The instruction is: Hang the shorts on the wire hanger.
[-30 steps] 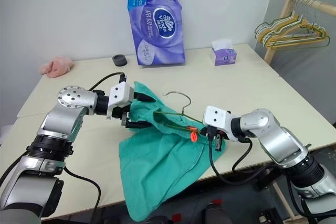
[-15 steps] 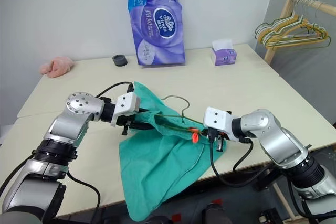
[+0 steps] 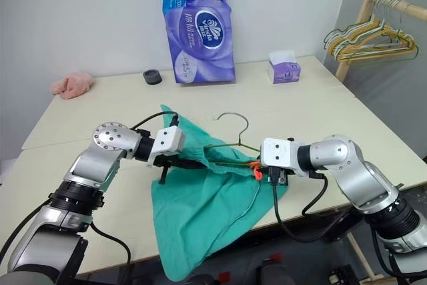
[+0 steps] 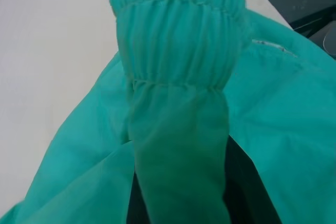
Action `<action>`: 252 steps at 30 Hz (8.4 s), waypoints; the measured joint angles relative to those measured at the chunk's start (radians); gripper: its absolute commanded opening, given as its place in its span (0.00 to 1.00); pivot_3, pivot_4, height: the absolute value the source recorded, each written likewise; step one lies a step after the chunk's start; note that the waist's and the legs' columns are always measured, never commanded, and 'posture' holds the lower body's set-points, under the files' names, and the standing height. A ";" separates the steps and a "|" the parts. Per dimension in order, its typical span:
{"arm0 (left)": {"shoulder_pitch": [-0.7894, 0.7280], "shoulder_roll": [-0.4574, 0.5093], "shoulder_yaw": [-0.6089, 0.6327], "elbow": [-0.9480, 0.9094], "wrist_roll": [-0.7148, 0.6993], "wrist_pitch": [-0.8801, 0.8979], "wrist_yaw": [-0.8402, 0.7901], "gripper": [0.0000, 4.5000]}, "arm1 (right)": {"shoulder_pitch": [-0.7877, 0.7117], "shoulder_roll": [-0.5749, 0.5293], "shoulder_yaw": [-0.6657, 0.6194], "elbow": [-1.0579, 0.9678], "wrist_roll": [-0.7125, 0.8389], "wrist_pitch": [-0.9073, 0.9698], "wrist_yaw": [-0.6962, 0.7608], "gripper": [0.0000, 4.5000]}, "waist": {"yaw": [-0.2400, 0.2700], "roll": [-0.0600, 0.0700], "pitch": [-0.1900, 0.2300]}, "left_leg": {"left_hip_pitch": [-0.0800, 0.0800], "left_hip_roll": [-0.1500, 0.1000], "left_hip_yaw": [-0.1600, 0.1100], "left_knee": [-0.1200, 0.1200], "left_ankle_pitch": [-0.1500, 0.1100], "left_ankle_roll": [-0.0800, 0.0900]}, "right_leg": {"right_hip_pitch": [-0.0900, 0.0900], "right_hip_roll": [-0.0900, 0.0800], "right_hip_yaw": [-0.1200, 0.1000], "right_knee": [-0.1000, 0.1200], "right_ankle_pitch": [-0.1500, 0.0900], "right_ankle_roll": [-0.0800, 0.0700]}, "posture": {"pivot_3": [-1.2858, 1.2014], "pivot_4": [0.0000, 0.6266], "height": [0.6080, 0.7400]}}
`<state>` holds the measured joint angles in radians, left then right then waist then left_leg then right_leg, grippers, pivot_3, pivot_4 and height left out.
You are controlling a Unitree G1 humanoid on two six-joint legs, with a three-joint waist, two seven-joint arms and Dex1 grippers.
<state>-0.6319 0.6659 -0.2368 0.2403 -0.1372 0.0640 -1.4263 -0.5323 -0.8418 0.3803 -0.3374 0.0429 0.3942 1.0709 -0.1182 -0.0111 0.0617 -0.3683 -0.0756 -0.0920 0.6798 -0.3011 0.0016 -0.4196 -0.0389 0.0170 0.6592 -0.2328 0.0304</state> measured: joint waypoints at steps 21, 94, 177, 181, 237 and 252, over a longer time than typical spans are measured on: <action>-0.011 0.001 0.008 0.081 0.009 -0.028 0.083 0.00 | 0.503 0.188 -0.328 0.058 0.056 -0.010 -0.293 1.00 | 0.001 -0.001 -0.003 | 0.002 0.001 0.004 0.000 -0.002 0.003 | 0.001 0.001 0.004 0.002 0.000 0.000 | 0.43 0.03 1.00; 0.024 0.090 -0.012 0.041 0.065 -0.085 0.018 0.00 | 0.085 0.124 -0.370 -0.048 0.493 0.669 -0.374 0.00 | -0.020 0.001 -0.008 | 0.002 0.001 0.004 0.000 -0.003 0.005 | 0.001 0.000 0.003 0.001 -0.001 0.001 | 0.43 0.03 1.00; 0.083 -0.048 0.022 -0.036 -0.003 0.040 0.172 0.74 | 0.016 0.003 -0.002 0.136 0.024 0.239 0.069 0.00 | -0.032 0.003 -0.014 | 0.002 0.001 0.004 0.000 -0.003 0.004 | 0.001 0.000 0.003 0.000 -0.001 0.001 | 0.42 0.01 1.00; 0.069 -0.004 0.090 0.013 -0.076 0.140 0.137 0.74 | 0.040 -0.021 -0.040 0.120 0.043 0.253 0.070 0.00 | -0.037 0.003 -0.014 | 0.002 0.001 0.004 0.000 -0.003 0.004 | 0.001 0.000 0.003 0.000 -0.001 0.001 | 0.42 0.01 1.00; -0.064 -0.115 0.058 0.528 0.189 -0.374 0.403 0.05 | 0.197 -0.162 -0.192 -0.066 0.225 0.379 0.047 0.00 | -0.038 0.001 -0.016 | 0.001 0.001 0.004 0.000 -0.003 0.005 | 0.001 -0.001 0.002 0.000 -0.001 0.001 | 0.42 0.02 1.00; 0.008 -0.091 0.120 0.460 0.151 -0.305 0.477 0.73 | 0.208 -0.109 -0.245 -0.070 0.304 0.469 -0.009 0.00 | -0.037 0.001 -0.016 | 0.001 0.001 0.004 0.000 -0.003 0.005 | 0.001 -0.001 0.002 0.000 -0.001 0.001 | 0.42 0.03 1.00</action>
<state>-0.6236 0.5746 -0.1167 0.7007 0.0136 -0.2407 -0.9496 -0.3245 -0.9504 0.1356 -0.4073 0.3468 0.8630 1.0617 -0.1553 -0.0098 0.0456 -0.3671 -0.0747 -0.0885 0.6796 -0.3041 0.0065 -0.4187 -0.0397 0.0191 0.6590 -0.2335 0.0313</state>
